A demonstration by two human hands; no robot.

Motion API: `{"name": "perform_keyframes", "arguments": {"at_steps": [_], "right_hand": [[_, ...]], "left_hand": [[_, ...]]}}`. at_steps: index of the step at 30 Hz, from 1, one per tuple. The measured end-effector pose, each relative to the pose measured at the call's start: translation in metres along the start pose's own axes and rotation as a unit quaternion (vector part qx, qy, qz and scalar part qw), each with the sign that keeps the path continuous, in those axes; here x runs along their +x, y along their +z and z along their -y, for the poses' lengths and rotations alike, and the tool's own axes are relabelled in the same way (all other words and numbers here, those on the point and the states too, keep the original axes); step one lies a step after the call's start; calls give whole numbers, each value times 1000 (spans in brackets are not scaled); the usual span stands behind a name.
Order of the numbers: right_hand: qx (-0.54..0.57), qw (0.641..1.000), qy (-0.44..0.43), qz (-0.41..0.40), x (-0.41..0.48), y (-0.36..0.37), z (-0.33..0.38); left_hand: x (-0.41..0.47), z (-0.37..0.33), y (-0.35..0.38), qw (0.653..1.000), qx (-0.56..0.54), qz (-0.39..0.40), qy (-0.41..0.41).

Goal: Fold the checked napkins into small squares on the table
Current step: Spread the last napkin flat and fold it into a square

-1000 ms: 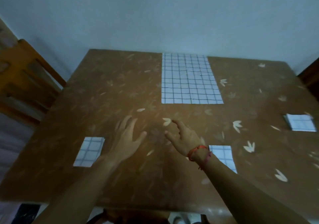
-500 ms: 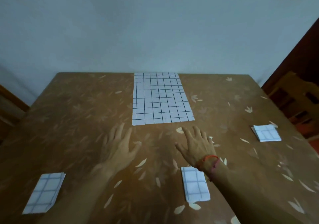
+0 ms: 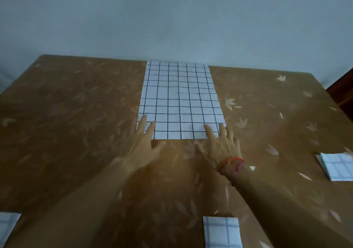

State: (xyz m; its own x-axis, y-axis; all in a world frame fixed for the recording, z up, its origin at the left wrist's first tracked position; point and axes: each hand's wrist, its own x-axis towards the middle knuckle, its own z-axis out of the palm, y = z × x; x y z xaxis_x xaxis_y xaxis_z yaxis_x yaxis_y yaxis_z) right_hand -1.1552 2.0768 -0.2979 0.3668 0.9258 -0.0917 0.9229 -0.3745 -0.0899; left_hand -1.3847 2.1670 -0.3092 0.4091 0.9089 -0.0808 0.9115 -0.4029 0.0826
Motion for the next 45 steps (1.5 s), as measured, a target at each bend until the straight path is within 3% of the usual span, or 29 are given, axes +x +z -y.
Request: {"name": "perform_keyframes", "arguments": {"at_steps": [8,14,20,30,31,33,36,41,45], "right_hand": [[50,997,12,66,49,33,-12],[40,997,-1,67,59,47,-18],[13,999,-35,23,56,51,-18],[71,997,-36,-10,17,15,-10],[97,995,-11,7,10,1,-8],[57,995,-48,64,-4,-14,-9],[144,987,-66,-25,-21,-24,-3],[121,988,-42,-86,-35,-29,0],[158,984,-29,-82,-60,-45,6]], "left_hand": [[33,-7,24,999,-12,37,-34],[41,-7,41,996,-35,68,-53],[40,-11,45,996,-84,18,-38],[4,-3,24,989,-114,-91,25],[-1,2,21,990,-90,-101,26],[-10,15,16,991,-76,-106,19],[-25,29,8,991,-105,-86,17],[-65,40,-19,982,-142,-121,23],[-95,54,-35,980,-143,-133,30]]}}
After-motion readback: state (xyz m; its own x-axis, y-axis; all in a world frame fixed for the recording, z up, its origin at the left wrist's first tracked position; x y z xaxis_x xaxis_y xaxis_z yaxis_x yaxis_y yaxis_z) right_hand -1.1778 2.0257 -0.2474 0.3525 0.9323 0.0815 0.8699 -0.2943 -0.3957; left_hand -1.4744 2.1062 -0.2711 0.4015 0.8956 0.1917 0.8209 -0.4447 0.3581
